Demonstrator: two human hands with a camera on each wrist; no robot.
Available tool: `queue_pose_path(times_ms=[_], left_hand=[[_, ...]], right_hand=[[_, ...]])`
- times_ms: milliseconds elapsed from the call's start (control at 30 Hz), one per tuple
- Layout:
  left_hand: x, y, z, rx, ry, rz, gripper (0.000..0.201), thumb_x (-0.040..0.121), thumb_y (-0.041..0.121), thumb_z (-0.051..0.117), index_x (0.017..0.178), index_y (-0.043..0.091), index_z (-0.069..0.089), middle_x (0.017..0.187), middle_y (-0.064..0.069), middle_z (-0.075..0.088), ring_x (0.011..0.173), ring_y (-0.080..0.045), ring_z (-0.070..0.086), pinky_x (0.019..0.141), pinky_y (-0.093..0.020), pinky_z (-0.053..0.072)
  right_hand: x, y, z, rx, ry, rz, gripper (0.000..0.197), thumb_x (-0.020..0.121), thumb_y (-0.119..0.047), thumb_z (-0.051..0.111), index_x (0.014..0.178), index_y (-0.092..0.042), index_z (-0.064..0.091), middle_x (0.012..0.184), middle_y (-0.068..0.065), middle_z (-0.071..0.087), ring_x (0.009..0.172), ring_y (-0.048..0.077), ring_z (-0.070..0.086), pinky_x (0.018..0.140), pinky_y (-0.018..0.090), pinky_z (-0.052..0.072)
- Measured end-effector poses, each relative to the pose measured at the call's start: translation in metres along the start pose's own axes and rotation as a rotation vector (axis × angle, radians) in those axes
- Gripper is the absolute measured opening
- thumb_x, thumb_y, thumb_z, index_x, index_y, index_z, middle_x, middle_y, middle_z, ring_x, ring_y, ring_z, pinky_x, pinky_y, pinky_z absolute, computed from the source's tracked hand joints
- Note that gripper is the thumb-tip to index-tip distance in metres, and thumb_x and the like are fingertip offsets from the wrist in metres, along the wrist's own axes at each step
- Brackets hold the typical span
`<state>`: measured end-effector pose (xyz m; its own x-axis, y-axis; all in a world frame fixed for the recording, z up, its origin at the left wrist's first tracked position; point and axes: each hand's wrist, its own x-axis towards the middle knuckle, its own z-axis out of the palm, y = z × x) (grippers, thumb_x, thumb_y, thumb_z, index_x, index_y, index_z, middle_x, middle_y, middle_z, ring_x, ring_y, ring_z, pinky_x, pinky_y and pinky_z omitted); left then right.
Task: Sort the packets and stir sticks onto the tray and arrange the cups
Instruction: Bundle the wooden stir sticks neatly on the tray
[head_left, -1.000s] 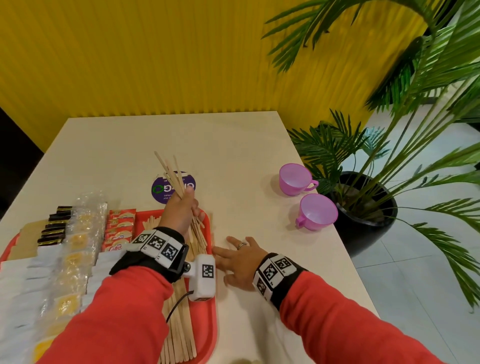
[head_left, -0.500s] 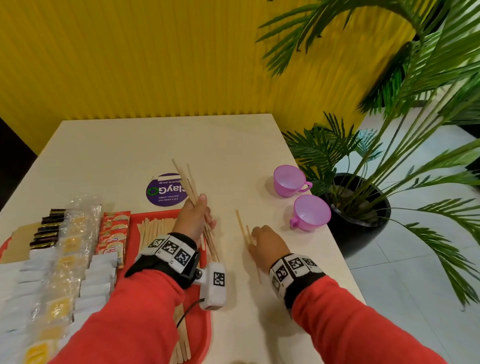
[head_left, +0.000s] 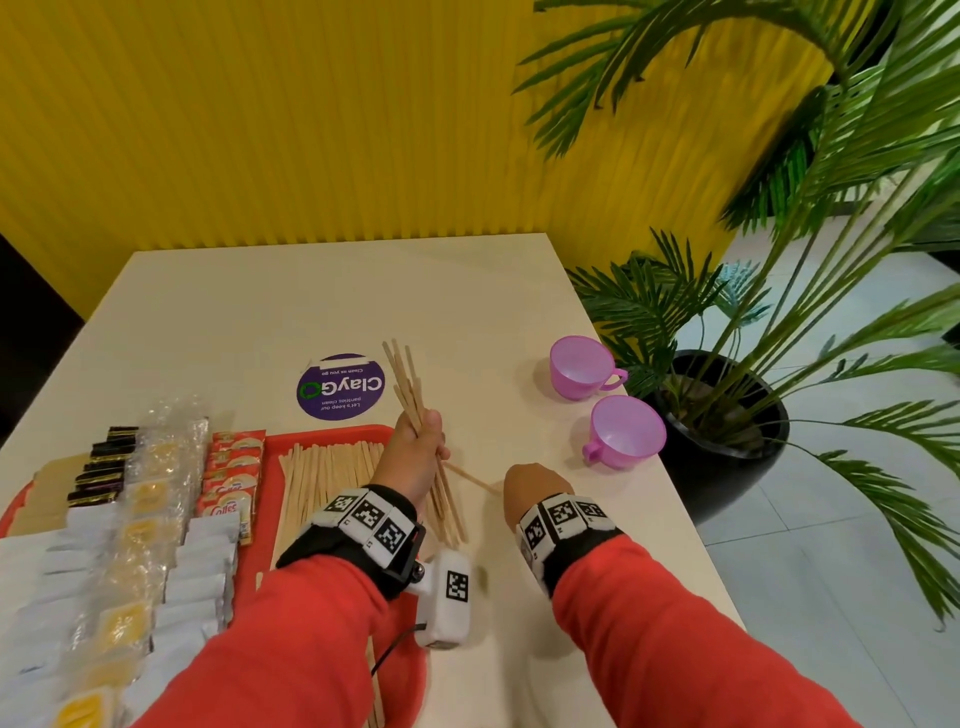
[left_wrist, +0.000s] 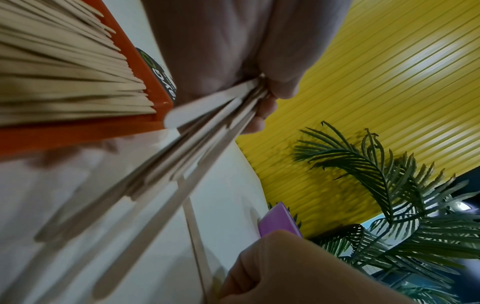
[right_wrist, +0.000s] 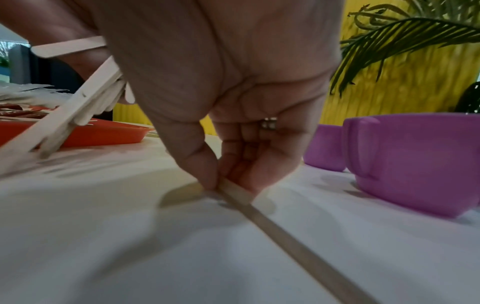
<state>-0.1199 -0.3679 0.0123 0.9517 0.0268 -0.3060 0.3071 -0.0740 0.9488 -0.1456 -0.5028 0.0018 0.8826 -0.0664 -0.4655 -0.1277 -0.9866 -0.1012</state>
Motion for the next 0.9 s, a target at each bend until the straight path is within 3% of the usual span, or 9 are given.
queue_pose_path(times_ms=[167, 367, 500, 633, 733, 833, 900], left_hand=[[0.0, -0.002, 0.007, -0.006, -0.002, -0.012, 0.018, 0.1, 0.032, 0.035, 0.087, 0.026, 0.046, 0.069, 0.003, 0.045, 0.069, -0.013, 0.048, 0.082, -0.036, 0.04], [-0.001, -0.001, 0.004, 0.051, 0.026, 0.028, 0.021, 0.101, 0.033, 0.033, 0.104, 0.016, 0.045, 0.072, 0.002, 0.046, 0.072, -0.012, 0.049, 0.082, -0.034, 0.039], [-0.004, 0.002, 0.006, 0.066, 0.05, 0.064, 0.022, 0.101, 0.031, 0.031, 0.111, 0.016, 0.043, 0.079, 0.004, 0.046, 0.072, -0.01, 0.048, 0.078, -0.029, 0.037], [-0.006, 0.005, 0.015, 0.051, 0.05, 0.101, 0.025, 0.101, 0.03, 0.031, 0.114, 0.013, 0.043, 0.078, 0.004, 0.043, 0.07, -0.013, 0.045, 0.072, -0.028, 0.037], [-0.012, 0.01, 0.024, 0.075, 0.005, 0.12, 0.025, 0.101, 0.031, 0.03, 0.117, 0.014, 0.041, 0.085, 0.0, 0.046, 0.075, -0.017, 0.046, 0.065, -0.024, 0.037], [-0.019, 0.013, 0.034, 0.086, -0.061, 0.138, 0.037, 0.102, 0.027, 0.029, 0.136, 0.016, 0.034, 0.111, 0.003, 0.046, 0.094, -0.009, 0.048, 0.082, -0.018, 0.039], [-0.021, 0.012, 0.036, 0.072, -0.068, 0.136, 0.031, 0.102, 0.026, 0.029, 0.131, 0.019, 0.036, 0.102, 0.004, 0.051, 0.088, -0.009, 0.05, 0.068, -0.004, 0.04]], right_hand=[[-0.003, 0.002, 0.003, -0.003, -0.018, -0.028, 0.031, 0.092, 0.0, 0.037, 0.115, 0.0, 0.058, 0.121, 0.017, 0.06, 0.112, 0.032, 0.057, 0.091, 0.034, 0.045], [-0.002, 0.014, 0.006, 0.143, -0.019, 0.014, 0.027, 0.092, -0.003, 0.04, 0.115, -0.003, 0.054, 0.121, 0.014, 0.058, 0.113, 0.03, 0.055, 0.09, 0.031, 0.043], [-0.001, 0.024, 0.001, 0.365, 0.026, 0.037, 0.022, 0.091, -0.003, 0.041, 0.103, -0.003, 0.06, 0.109, 0.013, 0.06, 0.111, 0.029, 0.055, 0.089, 0.028, 0.042], [-0.009, 0.023, -0.006, 0.866, 0.15, -0.07, 0.028, 0.086, 0.003, 0.041, 0.079, -0.011, 0.063, 0.09, 0.001, 0.062, 0.086, 0.019, 0.056, 0.077, 0.026, 0.046], [-0.02, 0.01, -0.009, 0.932, 0.212, -0.16, 0.028, 0.088, -0.005, 0.049, 0.067, -0.023, 0.056, 0.073, -0.009, 0.058, 0.076, 0.013, 0.055, 0.078, 0.032, 0.048], [-0.025, -0.003, -0.008, 0.799, 0.284, -0.224, 0.018, 0.09, -0.01, 0.05, 0.076, -0.01, 0.06, 0.073, 0.002, 0.054, 0.074, 0.017, 0.049, 0.068, 0.029, 0.038], [-0.026, -0.007, -0.006, 0.752, 0.331, -0.23, 0.018, 0.092, -0.012, 0.048, 0.078, -0.004, 0.057, 0.075, 0.011, 0.056, 0.074, 0.022, 0.05, 0.064, 0.03, 0.035]])
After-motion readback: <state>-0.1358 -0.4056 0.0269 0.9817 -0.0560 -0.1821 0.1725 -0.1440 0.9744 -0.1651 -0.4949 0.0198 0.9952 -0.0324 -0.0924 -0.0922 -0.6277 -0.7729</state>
